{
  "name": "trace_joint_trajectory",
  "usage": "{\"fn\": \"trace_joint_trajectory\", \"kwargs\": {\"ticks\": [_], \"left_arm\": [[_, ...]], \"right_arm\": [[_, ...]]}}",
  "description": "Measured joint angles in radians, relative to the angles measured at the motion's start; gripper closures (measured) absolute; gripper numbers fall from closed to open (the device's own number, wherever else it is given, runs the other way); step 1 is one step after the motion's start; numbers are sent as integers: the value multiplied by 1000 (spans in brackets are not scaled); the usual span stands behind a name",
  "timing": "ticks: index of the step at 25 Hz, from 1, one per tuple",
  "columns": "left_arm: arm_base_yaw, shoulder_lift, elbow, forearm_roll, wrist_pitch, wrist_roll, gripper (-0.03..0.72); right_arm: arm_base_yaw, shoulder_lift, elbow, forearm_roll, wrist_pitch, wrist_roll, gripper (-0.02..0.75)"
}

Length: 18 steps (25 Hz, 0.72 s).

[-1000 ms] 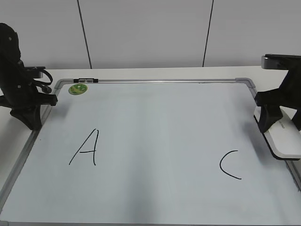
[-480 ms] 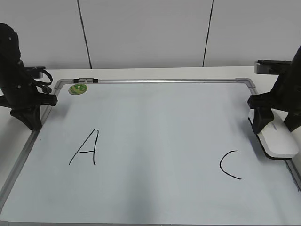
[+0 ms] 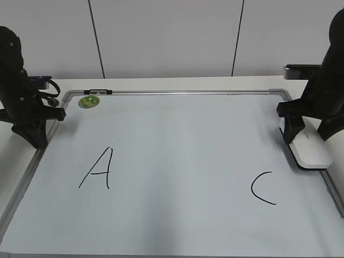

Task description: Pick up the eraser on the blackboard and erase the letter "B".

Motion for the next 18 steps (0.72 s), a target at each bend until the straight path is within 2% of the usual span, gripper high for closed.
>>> {"fn": "trace_joint_trajectory", "kwargs": {"ticks": [11, 18], "left_arm": [[0, 0, 0, 0, 0, 0, 672], [0, 0, 0, 0, 0, 0, 672]], "right_arm": [[0, 44, -8, -8, 20, 64, 198], [0, 48, -10, -24, 22, 80, 116]]}}
